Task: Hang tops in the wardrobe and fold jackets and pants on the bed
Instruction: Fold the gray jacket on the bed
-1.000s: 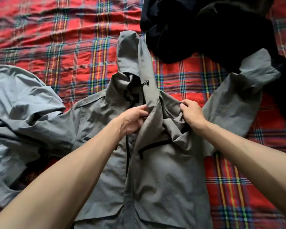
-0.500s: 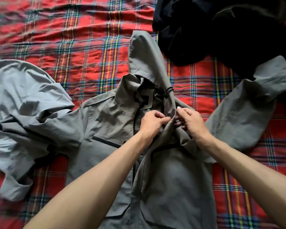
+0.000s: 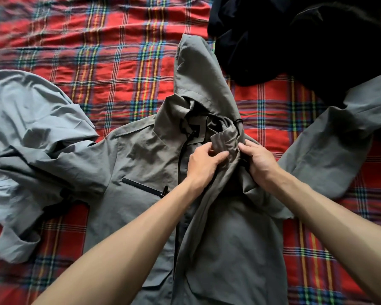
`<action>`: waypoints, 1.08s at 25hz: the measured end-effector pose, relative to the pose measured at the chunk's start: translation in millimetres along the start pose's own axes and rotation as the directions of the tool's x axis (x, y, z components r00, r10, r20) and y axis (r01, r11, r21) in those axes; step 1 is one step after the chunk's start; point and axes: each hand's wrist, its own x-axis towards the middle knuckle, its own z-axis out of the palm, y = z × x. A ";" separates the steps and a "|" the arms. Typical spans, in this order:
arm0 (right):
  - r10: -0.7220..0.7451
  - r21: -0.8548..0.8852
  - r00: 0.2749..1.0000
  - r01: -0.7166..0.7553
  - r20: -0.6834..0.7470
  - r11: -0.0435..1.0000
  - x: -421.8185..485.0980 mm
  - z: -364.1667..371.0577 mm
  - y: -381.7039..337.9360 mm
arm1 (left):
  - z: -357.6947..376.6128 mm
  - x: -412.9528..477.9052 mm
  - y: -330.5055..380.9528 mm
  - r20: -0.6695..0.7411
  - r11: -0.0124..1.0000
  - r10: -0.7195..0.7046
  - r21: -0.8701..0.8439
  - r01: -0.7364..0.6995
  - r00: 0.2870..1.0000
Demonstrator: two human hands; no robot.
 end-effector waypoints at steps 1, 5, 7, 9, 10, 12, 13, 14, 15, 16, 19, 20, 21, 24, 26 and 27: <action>-0.080 -0.139 0.997 0.079 -0.008 0.987 -1.2 -1.1 -0.8 | -1.9 -2.0 2.7 -0.040 1.000 0.017 -0.010 -0.018 0.999; -0.576 -0.981 0.808 0.188 0.126 0.049 9.3 -38.5 -4.9 | -23.9 -8.2 9.1 -0.297 0.995 0.085 0.068 -0.068 0.951; -0.511 -0.999 0.859 0.033 0.042 -0.027 10.5 -51.2 -12.3 | -37.8 -8.5 7.0 -0.385 0.978 0.154 0.190 -0.085 0.910; -0.432 -0.974 0.902 0.094 -0.004 0.206 11.2 -54.6 -23.1 | -45.9 -1.3 0.3 -0.437 0.963 0.137 0.268 -0.017 0.889; -0.422 -0.919 0.905 0.118 -0.057 0.377 13.6 -56.6 -30.8 | -47.7 6.0 -6.5 -0.445 0.962 0.072 0.267 0.055 0.893; -0.449 -0.862 0.879 0.099 -0.158 0.498 19.2 -61.4 -47.4 | -49.9 25.5 -22.3 -0.417 0.967 -0.067 0.199 0.162 0.907; -0.510 -0.922 0.842 0.044 -0.173 0.384 20.4 -65.1 -50.5 | -48.8 34.0 -28.8 -0.390 0.971 -0.098 0.166 0.174 0.916; -0.573 -0.974 0.804 -0.035 -0.160 0.223 18.6 -66.2 -49.2 | -46.9 40.5 -32.9 -0.376 0.973 -0.113 0.147 0.179 0.920; -0.641 -0.996 0.764 -0.033 -0.075 0.077 17.8 -64.9 -45.8 | -44.4 44.8 -34.6 -0.377 0.973 -0.119 0.138 0.183 0.919; -0.687 -0.998 0.725 0.039 0.062 -0.048 15.3 -59.0 -42.7 | -41.8 48.1 -35.6 -0.387 0.973 -0.120 0.136 0.186 0.914; -0.525 -0.862 0.743 0.135 0.415 -0.489 7.2 -41.8 -18.7 | -36.3 50.6 -40.9 -0.417 0.973 -0.090 0.158 0.170 0.904; -0.481 -0.838 0.794 0.065 0.373 -0.542 6.1 -44.3 -9.4 | -33.6 51.5 -42.7 -0.425 0.971 -0.079 0.171 0.166 0.901; -0.480 -0.849 0.835 -0.031 0.268 -0.528 6.0 -47.4 -3.6 | -30.9 52.6 -43.8 -0.430 0.967 -0.083 0.184 0.177 0.899; -0.454 -0.895 0.883 -0.103 0.119 -0.434 9.0 -56.7 0.1 | -22.4 55.3 -44.3 -0.450 0.934 -0.113 0.256 0.250 0.886; -0.394 -0.994 0.914 0.059 0.091 -0.093 12.8 -62.3 -15.5 | -18.4 54.9 -44.6 -0.456 0.925 -0.107 0.279 0.257 0.883; -0.325 -0.967 0.944 0.127 0.050 0.219 14.7 -65.1 -31.0 | -17.1 54.7 -47.0 -0.446 0.926 -0.100 0.286 0.248 0.889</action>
